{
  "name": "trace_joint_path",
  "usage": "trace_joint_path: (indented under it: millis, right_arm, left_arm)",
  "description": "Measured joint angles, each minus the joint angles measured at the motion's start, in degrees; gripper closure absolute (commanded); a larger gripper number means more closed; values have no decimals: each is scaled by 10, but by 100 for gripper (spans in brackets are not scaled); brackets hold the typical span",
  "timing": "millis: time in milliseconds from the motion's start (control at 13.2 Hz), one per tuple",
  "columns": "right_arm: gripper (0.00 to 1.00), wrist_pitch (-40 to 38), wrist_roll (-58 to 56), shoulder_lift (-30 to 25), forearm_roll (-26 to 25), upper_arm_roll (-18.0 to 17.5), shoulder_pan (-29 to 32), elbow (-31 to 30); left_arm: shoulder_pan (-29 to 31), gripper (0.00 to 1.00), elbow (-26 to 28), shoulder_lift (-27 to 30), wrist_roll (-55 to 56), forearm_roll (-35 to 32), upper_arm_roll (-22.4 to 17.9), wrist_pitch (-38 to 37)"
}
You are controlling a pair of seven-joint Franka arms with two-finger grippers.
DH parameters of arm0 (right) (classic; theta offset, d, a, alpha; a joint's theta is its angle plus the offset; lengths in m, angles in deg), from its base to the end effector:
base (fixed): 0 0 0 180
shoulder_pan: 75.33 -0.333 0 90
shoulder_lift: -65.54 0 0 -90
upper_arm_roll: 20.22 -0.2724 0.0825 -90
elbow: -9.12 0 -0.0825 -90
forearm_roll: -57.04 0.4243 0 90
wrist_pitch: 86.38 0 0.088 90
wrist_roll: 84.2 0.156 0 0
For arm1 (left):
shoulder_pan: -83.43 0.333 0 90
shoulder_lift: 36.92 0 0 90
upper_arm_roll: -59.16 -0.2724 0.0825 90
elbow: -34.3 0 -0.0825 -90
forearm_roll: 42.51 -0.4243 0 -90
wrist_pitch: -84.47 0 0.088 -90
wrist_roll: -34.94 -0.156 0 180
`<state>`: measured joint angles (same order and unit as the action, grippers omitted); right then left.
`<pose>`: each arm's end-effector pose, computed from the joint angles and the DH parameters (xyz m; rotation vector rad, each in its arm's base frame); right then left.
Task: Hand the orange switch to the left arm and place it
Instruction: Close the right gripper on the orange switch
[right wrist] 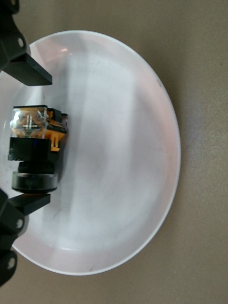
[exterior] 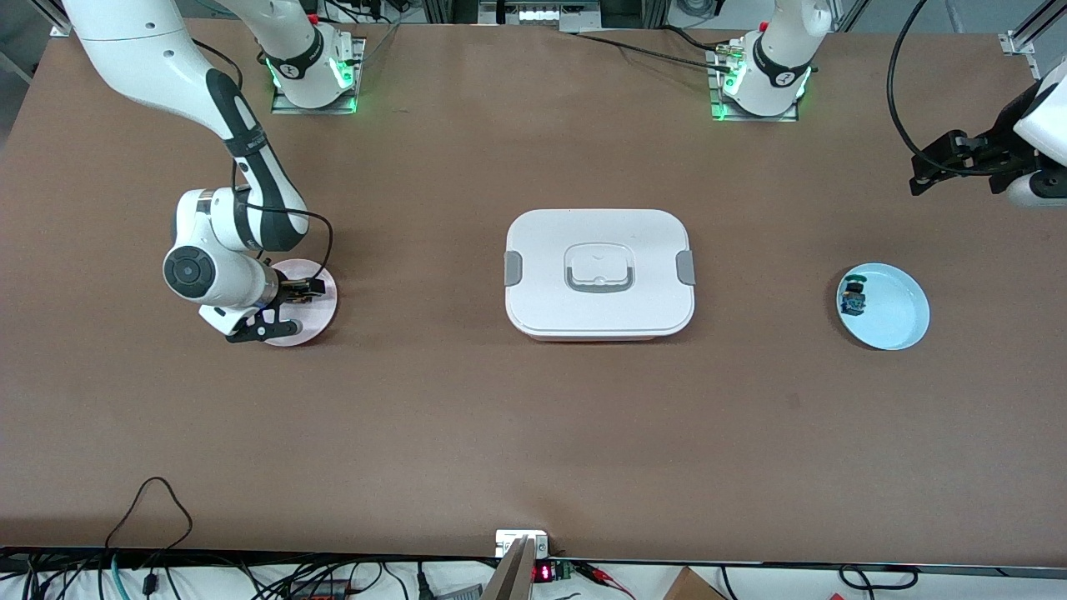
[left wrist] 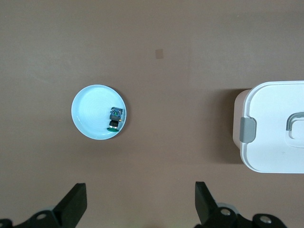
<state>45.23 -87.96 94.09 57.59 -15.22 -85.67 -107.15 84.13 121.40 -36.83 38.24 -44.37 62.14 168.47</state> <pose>0.5631 0.0479 0.0627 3.0726 0.2423 -0.3530 0.5809 -0.0178 0.5497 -3.1055 -0.0316 0.0790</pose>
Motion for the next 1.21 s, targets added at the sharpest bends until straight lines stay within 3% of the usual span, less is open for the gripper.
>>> trace_joint_path:
  millis: [834,910,1061,1213]
  right_arm:
    - [2,23,-6,6,-25,1,5,-14]
    - [27,24,-6,7,-25,1,5,-15]
    - [69,24,-6,7,-26,1,5,-15]
    - [86,24,-6,4,-25,1,5,-15]
  left_arm:
    - [0,0,0,0,0,0,0,0]
    - [0,0,0,0,0,0,0,0]
    - [0,0,0,0,0,0,0,0]
    - [0,0,0,0,0,0,0,0]
